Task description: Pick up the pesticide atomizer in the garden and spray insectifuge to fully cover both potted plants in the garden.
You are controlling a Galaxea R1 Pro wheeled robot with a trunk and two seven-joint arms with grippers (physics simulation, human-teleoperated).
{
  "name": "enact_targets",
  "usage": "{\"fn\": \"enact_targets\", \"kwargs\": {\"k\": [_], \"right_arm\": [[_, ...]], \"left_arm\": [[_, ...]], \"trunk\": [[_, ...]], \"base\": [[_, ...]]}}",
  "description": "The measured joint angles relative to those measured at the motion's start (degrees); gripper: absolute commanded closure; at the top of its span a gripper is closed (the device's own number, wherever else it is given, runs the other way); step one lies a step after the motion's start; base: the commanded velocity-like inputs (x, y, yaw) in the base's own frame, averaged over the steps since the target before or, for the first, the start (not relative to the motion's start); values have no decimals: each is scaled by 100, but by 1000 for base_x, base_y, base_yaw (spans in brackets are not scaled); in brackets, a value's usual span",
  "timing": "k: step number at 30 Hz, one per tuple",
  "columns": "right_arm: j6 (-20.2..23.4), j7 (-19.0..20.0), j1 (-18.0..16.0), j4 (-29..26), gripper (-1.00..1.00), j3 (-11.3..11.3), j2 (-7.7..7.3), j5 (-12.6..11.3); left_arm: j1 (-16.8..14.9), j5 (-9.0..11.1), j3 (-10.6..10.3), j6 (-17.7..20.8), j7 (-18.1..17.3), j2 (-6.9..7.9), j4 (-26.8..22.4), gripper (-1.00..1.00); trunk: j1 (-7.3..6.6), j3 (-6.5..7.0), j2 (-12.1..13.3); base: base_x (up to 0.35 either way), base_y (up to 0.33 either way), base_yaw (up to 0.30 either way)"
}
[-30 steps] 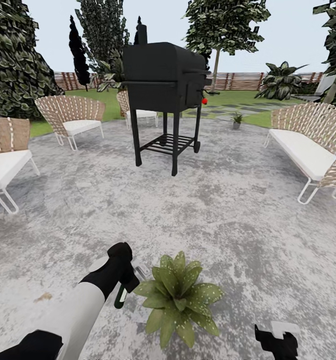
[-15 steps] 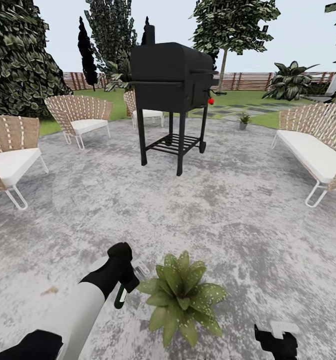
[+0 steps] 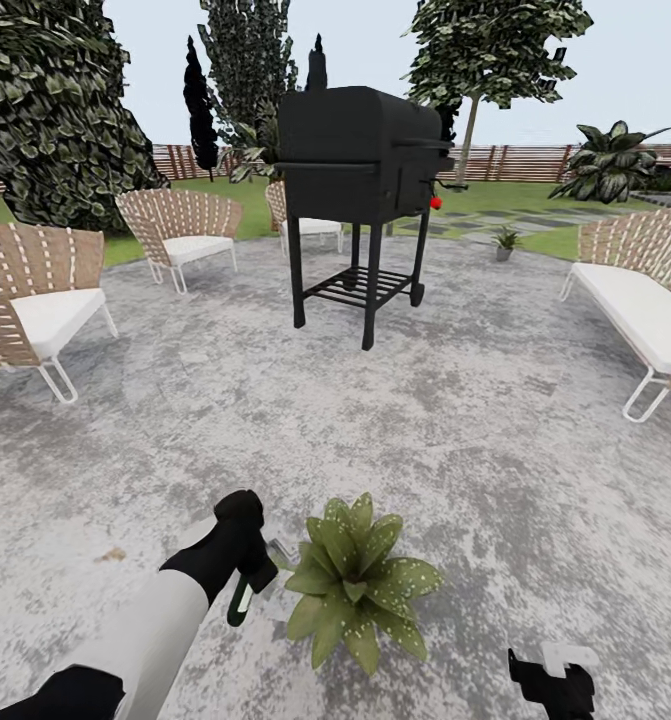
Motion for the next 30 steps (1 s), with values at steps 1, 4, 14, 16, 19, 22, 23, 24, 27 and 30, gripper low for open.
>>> {"fn": "enact_targets", "kwargs": {"k": [1,4,14,16,19,22,23,24,27,30], "right_arm": [[0,-1,3,-1,-100,0,-2,0],[0,-1,3,1,-100,-1,-22,0],[1,9,4,19,-100,6,8,0],[0,9,4,19,-100,6,8,0],[0,8,3,18,-100,4,8,0],[3,9,3,18,-100,2,9,0],[2,8,3,19,-100,3,8,0],[2,6,2,16,-100,1,1,0],[7,6,4,11,-100,0,-24,0],[9,4,4,10,-100,0,-26,0]], "left_arm": [[144,5,2,-8,0,7,2,100],[432,8,12,-52,-30,11,2,100],[410,12,342,71,-18,-29,-102,100],[361,-1,347,132,-21,-54,-147,100],[263,36,347,393,-26,-99,-54,100],[251,35,191,458,-40,-83,749,100],[256,29,172,442,-44,-71,996,100],[258,22,156,417,-46,-64,1171,100],[265,0,126,392,-36,-52,1288,100],[268,-18,134,395,9,-59,1277,100]], "trunk": [[0,-1,0],[0,0,0],[0,0,0],[0,0,0],[0,0,0],[0,-1,0],[0,0,0],[0,0,0],[0,0,0],[0,0,0]], "base": [[0,-1,2],[0,0,0],[0,0,0],[0,0,0],[0,0,0],[0,0,0],[0,0,0],[0,0,0],[0,0,0],[0,0,0]]}}
